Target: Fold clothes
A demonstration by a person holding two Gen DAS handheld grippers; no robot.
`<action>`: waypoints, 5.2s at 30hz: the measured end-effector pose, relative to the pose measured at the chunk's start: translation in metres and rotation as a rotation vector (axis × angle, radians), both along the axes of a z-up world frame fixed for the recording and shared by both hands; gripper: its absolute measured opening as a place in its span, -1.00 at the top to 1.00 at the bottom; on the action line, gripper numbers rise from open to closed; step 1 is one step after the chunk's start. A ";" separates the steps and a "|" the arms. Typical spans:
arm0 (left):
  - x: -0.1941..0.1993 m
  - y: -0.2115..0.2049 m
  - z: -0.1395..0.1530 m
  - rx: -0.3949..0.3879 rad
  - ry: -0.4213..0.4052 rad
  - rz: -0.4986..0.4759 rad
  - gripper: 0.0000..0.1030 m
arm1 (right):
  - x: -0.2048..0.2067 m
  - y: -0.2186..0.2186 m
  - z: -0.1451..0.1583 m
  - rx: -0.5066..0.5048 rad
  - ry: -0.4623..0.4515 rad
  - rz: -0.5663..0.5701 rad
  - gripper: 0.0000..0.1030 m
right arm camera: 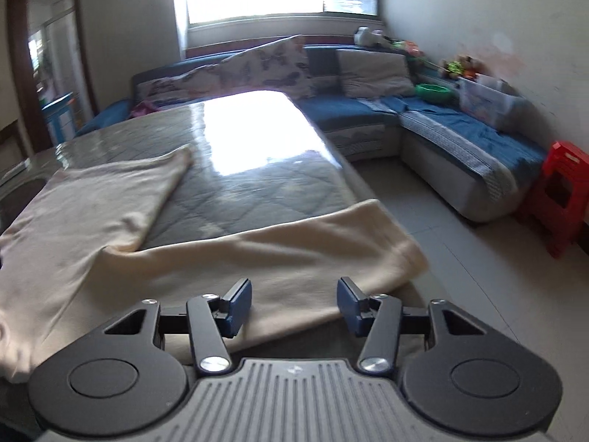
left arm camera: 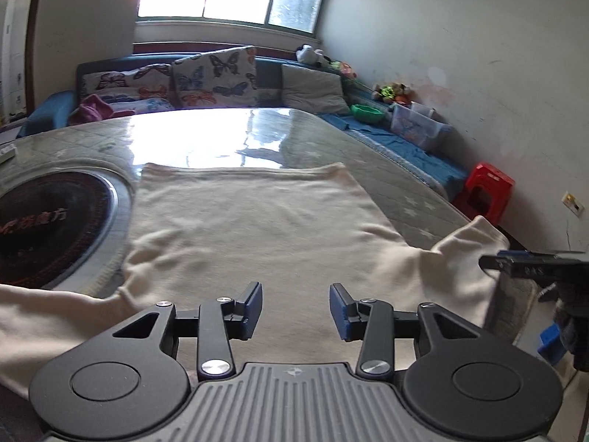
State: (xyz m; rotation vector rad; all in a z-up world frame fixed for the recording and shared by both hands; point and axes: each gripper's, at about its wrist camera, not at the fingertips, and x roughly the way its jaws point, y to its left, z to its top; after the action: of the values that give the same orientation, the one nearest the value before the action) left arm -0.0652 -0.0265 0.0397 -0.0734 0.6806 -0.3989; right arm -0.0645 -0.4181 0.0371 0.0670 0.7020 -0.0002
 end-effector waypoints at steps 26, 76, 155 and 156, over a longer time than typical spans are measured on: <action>-0.007 -0.065 -0.011 0.062 0.024 -0.174 0.15 | -0.017 -0.044 0.035 0.014 -0.172 -0.144 0.88; -0.031 0.048 -0.016 0.048 -0.012 0.135 0.80 | -0.034 0.144 0.034 -0.147 0.004 0.569 -0.14; -0.026 0.101 0.070 -0.290 -0.126 0.356 0.91 | -0.010 0.147 0.036 -0.001 -0.095 0.584 0.03; -0.025 0.088 0.073 -0.304 -0.124 0.310 0.91 | -0.010 0.141 0.034 0.007 -0.095 0.566 0.03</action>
State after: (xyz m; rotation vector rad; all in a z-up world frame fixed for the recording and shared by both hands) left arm -0.0905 0.0617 0.1132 -0.4336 0.4719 -0.2035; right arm -0.0749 -0.2773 0.0714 -0.1258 0.6071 0.5446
